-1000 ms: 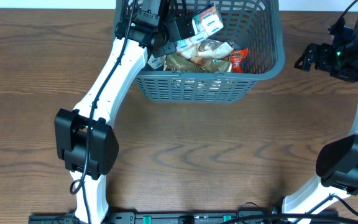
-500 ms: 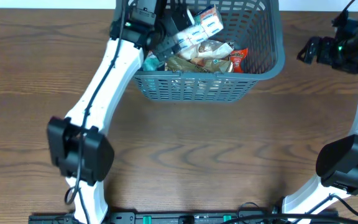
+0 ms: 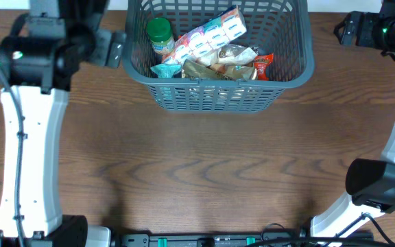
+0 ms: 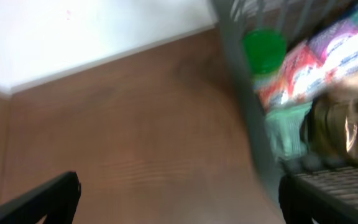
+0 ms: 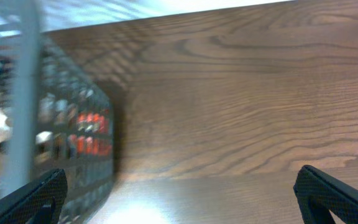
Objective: Pack container
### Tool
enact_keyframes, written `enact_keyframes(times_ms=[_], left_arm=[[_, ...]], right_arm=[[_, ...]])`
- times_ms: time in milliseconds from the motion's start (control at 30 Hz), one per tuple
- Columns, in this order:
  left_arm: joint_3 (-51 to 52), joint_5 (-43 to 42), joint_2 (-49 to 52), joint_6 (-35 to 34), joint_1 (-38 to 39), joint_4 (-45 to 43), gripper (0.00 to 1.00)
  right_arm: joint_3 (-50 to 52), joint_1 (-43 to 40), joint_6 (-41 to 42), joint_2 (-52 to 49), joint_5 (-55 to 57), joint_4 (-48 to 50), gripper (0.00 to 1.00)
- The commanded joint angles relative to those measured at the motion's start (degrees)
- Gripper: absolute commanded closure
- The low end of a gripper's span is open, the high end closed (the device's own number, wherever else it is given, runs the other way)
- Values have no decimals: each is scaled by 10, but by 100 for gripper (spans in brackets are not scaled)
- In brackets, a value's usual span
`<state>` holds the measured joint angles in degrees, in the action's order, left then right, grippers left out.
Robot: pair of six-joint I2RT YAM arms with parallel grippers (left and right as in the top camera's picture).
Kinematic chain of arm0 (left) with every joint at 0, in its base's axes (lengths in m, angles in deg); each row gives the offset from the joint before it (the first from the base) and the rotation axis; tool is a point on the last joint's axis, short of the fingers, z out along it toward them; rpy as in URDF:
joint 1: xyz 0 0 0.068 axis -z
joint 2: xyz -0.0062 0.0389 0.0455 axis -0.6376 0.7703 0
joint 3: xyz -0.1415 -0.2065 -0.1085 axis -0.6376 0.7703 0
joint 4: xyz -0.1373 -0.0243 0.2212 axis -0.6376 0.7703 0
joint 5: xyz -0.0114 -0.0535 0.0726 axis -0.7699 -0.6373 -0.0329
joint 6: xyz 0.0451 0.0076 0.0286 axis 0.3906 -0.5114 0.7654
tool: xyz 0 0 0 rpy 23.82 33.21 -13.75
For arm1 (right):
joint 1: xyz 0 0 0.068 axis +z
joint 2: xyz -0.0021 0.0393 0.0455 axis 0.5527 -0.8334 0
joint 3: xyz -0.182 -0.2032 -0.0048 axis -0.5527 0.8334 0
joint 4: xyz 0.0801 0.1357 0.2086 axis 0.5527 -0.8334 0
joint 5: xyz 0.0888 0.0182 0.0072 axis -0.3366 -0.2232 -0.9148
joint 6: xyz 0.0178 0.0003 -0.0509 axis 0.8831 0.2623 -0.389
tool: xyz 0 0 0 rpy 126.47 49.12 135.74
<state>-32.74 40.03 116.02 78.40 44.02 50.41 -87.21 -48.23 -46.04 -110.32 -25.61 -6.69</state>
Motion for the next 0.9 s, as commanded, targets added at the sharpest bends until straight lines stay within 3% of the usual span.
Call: enact_keyframes(times_ms=[0,167,333,600,867], left_arm=[[-4,0,-25,-55,-16,53,1],[13,0,-43,-55,-16,139,1],[87,0,-73,-54,-16,145,1],[296,0,-191,-54,-16,56,2],[489,-9,-355,-46,-16,-73,2]], right_arm=[[-23,21,13,28,21,-21,1],[-23,45,36,76,51,-62,1],[-21,69,37,100,79,-129,1],[37,109,57,130,92,-193,1],[288,174,102,286,131,-63,1]])
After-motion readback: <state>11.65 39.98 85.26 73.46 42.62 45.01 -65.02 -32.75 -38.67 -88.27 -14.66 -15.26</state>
